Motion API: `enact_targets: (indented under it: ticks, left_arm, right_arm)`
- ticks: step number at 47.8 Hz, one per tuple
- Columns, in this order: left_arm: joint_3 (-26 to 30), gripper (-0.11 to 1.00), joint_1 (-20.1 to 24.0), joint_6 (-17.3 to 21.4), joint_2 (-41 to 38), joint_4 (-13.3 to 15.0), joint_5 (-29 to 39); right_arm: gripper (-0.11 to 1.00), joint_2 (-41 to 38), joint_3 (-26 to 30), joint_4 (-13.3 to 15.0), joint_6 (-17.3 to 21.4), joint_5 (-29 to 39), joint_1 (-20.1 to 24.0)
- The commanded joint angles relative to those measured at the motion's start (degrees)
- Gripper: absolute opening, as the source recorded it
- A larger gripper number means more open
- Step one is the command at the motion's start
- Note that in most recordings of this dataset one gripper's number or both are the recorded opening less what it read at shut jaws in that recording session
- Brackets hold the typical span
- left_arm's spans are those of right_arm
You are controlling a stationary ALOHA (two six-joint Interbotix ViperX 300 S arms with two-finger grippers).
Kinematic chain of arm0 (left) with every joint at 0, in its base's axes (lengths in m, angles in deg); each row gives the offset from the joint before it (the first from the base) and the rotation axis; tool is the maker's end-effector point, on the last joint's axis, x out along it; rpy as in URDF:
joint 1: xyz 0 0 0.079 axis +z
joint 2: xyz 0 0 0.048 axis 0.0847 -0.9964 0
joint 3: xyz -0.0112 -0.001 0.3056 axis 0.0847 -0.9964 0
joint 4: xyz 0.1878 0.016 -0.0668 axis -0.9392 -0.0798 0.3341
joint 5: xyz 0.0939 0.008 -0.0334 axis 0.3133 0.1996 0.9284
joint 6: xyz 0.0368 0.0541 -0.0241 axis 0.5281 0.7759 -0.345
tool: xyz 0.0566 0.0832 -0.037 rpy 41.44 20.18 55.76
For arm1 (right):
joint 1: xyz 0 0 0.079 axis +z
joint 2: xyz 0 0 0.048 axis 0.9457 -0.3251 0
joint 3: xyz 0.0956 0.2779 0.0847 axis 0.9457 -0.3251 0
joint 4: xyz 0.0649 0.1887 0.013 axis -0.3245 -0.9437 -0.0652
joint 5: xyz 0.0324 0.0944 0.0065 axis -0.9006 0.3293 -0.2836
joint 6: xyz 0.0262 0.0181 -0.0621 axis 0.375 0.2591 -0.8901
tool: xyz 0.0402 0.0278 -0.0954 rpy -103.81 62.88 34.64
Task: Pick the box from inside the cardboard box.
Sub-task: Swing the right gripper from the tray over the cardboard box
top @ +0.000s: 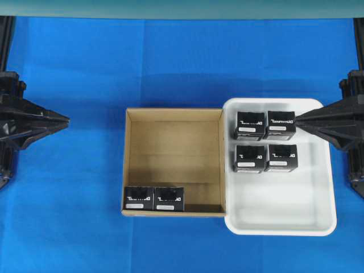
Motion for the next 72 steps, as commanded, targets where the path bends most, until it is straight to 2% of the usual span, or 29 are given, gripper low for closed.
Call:
enact_targets:
  ticks: [1, 3, 5, 8, 11, 19, 30, 46, 58, 64, 72]
  left_arm:
    - [1.1, 0.14, 0.0, -0.4, -0.7, -0.9, 0.8]
    - [1.5, 0.12, 0.1, -0.5, -0.6, -0.9, 1.8]
    - [1.9, 0.05, 0.0, -0.5, -0.6, -0.9, 2.8]
    - [2.5, -0.03, 0.0, -0.5, -0.5, -0.9, 4.5]
    - [3.1, -0.07, 0.1, -0.5, -0.4, -0.9, 6.2]
    - [4.7, -0.07, 0.0, -0.5, -0.3, -0.9, 11.6]
    - [6.0, -0.07, 0.0, -0.6, 0.2, -0.9, 17.4]
    - [6.2, -0.07, 0.0, -0.9, 0.6, -0.9, 19.2]
    - [6.2, -0.07, 0.0, -2.0, 0.6, -0.9, 21.2]
    - [6.4, -0.07, 0.0, -2.3, 0.6, -0.9, 21.5]
    - [6.4, -0.07, -0.1, -2.2, 1.0, -0.9, 21.5]
  right_arm:
    - [0.14, -0.7, 0.8, -0.7, 0.9, -0.2, 0.0]
    - [0.13, -0.9, 1.3, -2.0, 1.1, 0.6, 0.0]
    - [0.08, -1.1, 2.0, -3.8, 1.6, 2.2, -0.1]
    - [0.03, -2.2, 3.9, -6.2, 2.8, 6.6, -0.2]
    - [0.01, -3.4, 5.9, -7.5, 4.3, 11.0, -0.2]
    - [0.00, -9.0, 13.6, -7.7, 8.2, 23.8, -0.8]
    - [0.00, -20.8, 26.2, -7.9, 10.8, 41.4, -0.3]
    - [0.00, -39.9, 45.0, -9.4, 10.5, 62.9, 0.5]
    - [0.00, -51.7, 58.7, -9.3, 7.9, 79.7, 0.5]
    - [0.00, -56.3, 63.6, -9.3, 6.0, 83.5, 0.5]
    - [0.01, -60.7, 68.9, -9.5, 3.5, 84.6, 0.5]
